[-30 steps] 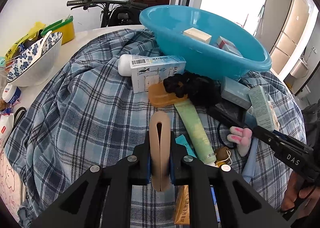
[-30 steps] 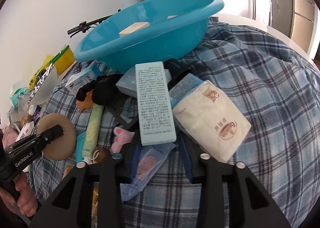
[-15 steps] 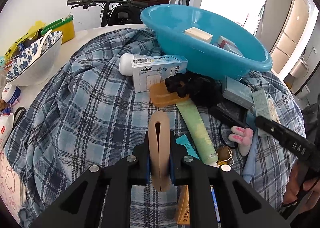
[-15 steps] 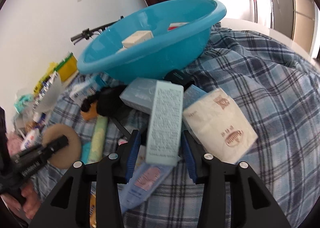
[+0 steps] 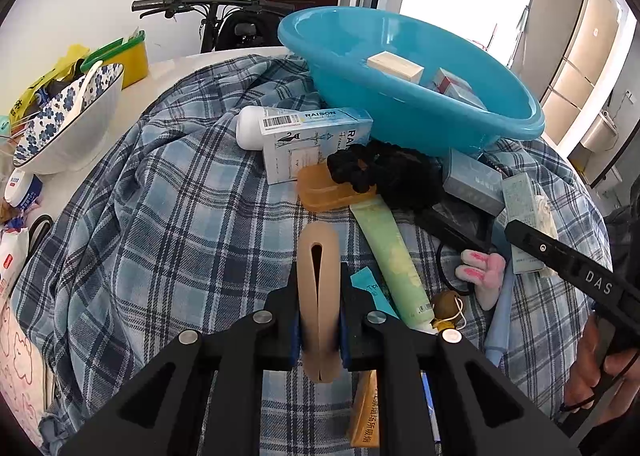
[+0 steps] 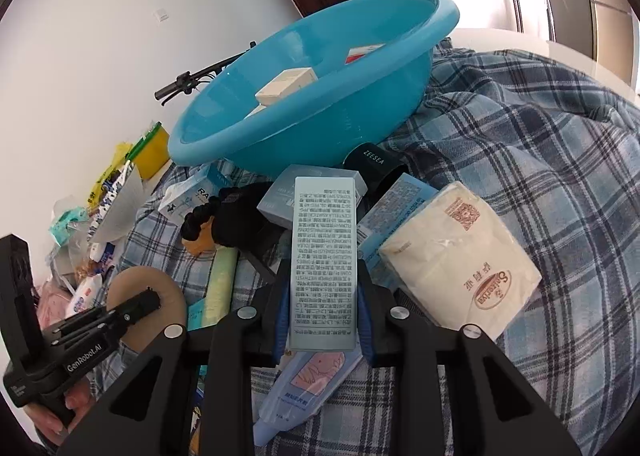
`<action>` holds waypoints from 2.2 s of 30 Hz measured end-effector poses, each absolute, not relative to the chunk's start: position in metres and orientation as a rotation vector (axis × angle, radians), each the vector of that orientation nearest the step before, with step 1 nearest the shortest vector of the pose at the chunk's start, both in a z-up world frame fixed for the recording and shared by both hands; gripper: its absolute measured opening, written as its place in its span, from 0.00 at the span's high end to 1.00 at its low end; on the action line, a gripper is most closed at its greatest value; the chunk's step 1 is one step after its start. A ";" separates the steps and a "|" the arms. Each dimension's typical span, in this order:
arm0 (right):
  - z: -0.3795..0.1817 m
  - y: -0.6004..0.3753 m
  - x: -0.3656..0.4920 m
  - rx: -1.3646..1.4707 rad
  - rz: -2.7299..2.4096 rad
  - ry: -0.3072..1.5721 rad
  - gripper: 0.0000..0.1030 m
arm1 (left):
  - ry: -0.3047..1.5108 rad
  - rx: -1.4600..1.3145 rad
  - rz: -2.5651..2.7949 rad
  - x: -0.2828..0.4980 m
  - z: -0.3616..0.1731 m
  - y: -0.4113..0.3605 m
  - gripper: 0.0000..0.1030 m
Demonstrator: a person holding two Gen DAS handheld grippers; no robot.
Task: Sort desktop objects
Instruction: 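Grasp the tall pale green printed box with the right gripper, then lift both held items and carry them over the turquoise basin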
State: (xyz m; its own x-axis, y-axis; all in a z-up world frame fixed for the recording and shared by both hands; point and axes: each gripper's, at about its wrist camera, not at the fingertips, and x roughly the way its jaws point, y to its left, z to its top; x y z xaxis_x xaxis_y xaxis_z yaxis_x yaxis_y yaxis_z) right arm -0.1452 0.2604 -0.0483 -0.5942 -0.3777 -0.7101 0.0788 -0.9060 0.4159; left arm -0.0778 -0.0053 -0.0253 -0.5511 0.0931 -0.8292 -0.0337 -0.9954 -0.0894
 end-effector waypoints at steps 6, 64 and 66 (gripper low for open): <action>-0.035 0.247 -0.135 1.236 -2.672 -0.333 0.74 | -0.093 -1.303 2.719 -0.067 -0.009 -0.001 0.86; 0.170 0.206 -0.096 0.443 -2.964 -0.082 0.74 | -0.017 -0.596 2.954 -0.053 0.162 0.024 0.86; 0.180 0.205 -0.096 0.399 -2.968 -0.078 0.74 | -0.031 -0.546 2.967 -0.052 0.175 0.023 0.86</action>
